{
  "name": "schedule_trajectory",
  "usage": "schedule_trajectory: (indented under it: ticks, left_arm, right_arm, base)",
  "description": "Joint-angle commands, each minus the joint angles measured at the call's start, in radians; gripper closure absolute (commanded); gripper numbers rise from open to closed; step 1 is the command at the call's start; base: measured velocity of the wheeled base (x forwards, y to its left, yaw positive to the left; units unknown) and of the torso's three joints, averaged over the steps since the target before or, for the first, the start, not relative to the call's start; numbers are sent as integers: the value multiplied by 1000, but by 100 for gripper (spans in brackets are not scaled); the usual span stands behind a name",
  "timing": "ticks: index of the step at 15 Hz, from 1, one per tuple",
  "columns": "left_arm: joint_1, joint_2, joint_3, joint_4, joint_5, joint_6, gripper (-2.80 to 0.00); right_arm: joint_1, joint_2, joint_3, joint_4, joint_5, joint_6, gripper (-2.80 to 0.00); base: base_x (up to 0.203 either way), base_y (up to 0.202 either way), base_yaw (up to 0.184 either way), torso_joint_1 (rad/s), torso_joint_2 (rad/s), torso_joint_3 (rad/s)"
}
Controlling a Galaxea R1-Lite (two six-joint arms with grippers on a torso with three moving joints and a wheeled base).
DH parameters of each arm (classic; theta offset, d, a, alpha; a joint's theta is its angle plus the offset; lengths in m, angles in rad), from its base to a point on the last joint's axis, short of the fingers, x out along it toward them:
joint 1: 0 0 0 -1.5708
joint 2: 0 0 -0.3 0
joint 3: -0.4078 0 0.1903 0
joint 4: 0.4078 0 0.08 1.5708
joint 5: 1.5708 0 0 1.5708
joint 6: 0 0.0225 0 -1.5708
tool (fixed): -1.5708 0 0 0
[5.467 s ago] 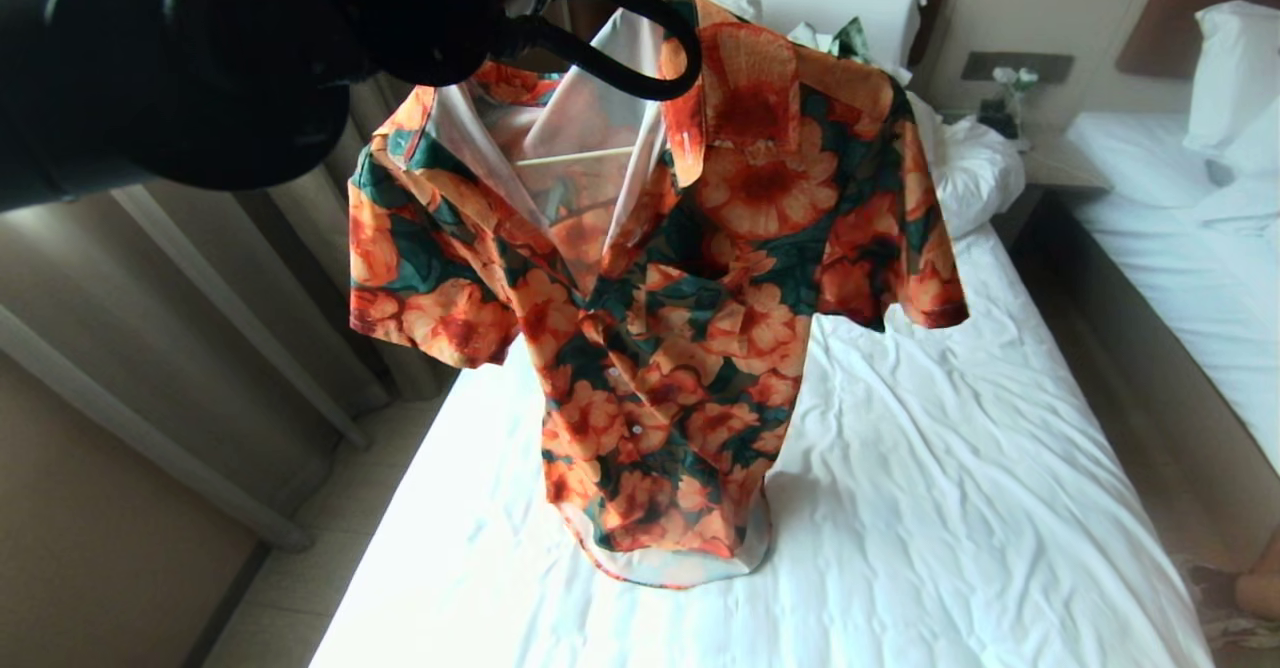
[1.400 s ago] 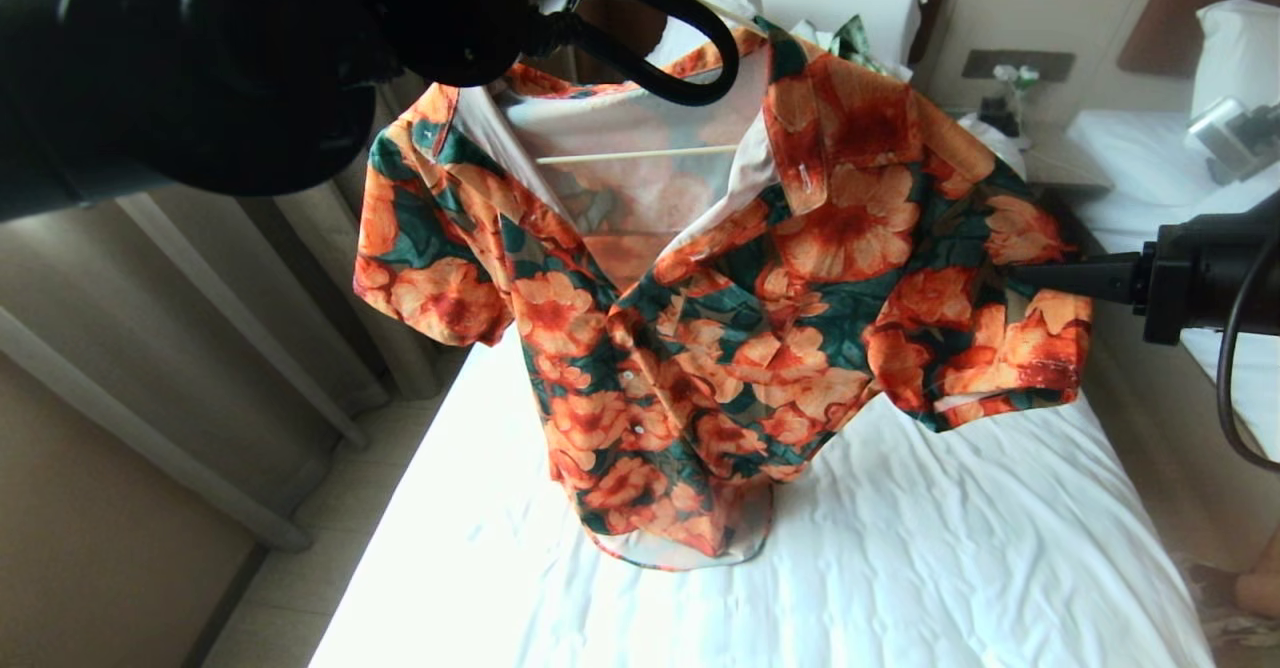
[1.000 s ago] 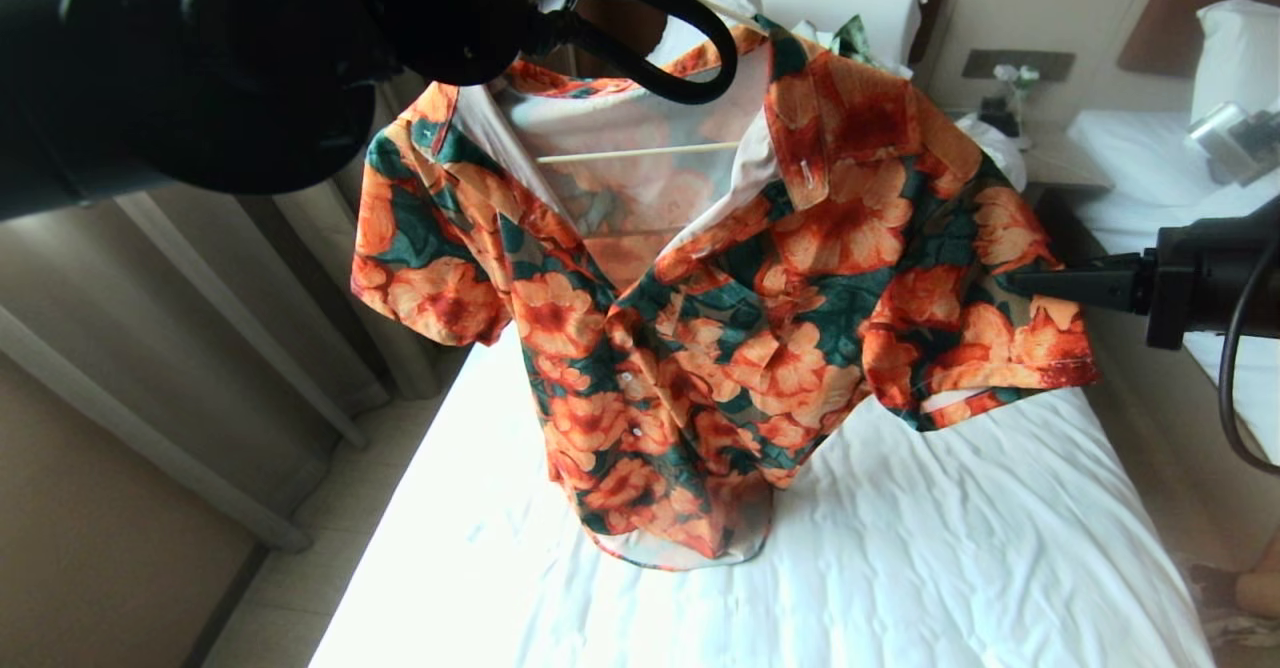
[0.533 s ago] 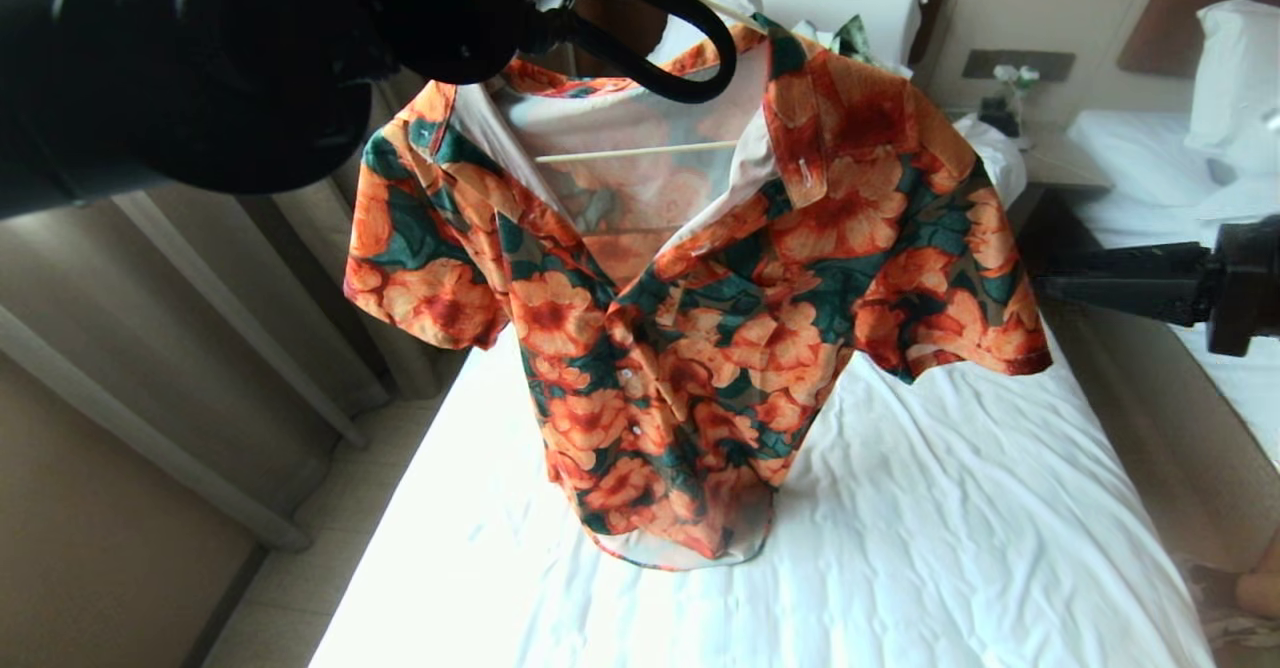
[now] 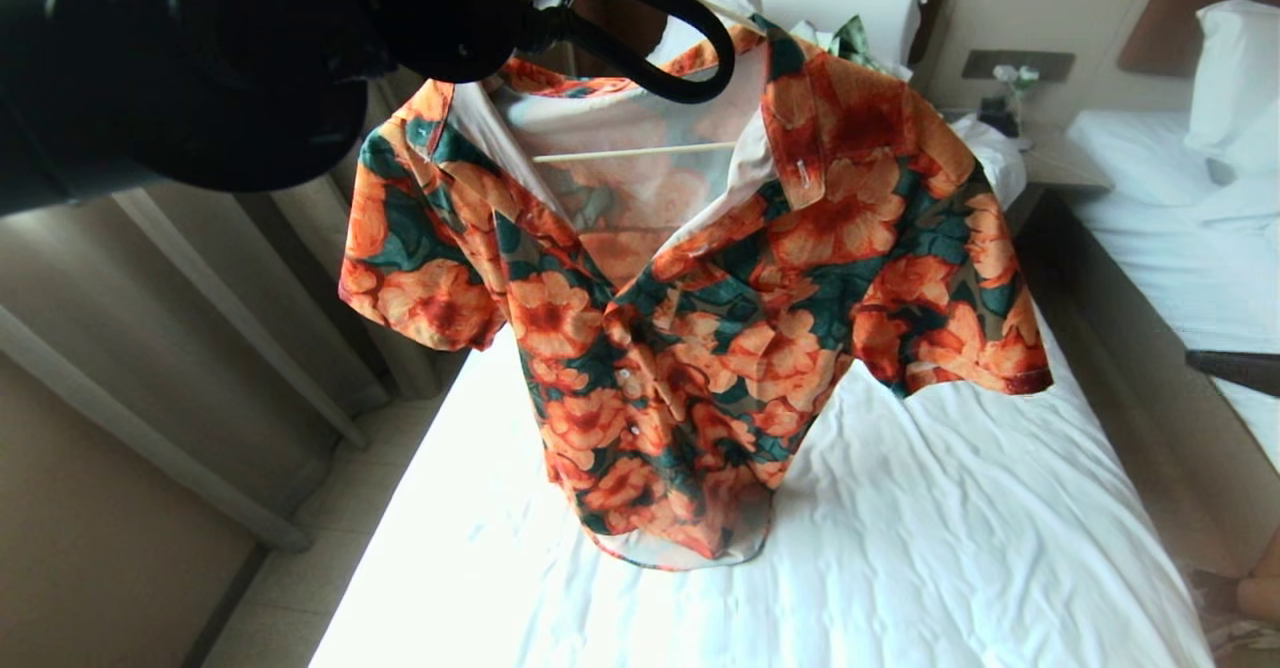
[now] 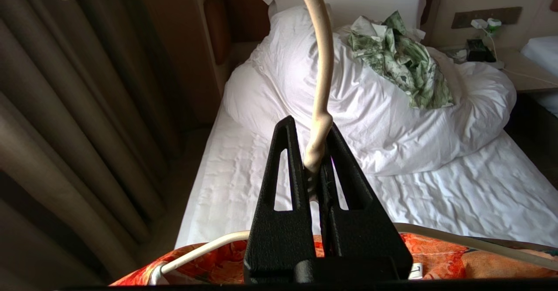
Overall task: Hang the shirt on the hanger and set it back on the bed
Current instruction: Take the clothes hanger out of the clothes
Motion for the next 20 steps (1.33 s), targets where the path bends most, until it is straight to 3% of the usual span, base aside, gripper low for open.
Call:
schedule_trajectory:
  ticks: [1, 4, 10, 16, 20]
  left_arm:
    - [1, -1, 0, -4, 2, 2, 0]
    - [1, 2, 0, -10, 3, 2, 0]
    - [1, 5, -2, -8, -2, 2, 0]
    - [1, 3, -1, -8, -1, 3, 0]
    - [0, 6, 0, -11, -1, 2, 0]
  right_arm:
    - [-31, -65, 96, -3, 2, -5, 0]
    - [-33, -110, 220, -2, 0, -44, 0]
    - [102, -123, 321, -4, -6, -88, 0]
    - [124, -113, 327, -5, 2, -93, 0]
    - [197, -111, 273, -5, 2, -46, 0]
  base:
    - [0, 0, 0, 0, 0, 0]
    - [0, 0, 0, 0, 0, 0]
    - [0, 0, 0, 0, 0, 0]
    - [0, 0, 0, 0, 0, 0]
    - [0, 0, 0, 0, 0, 0]
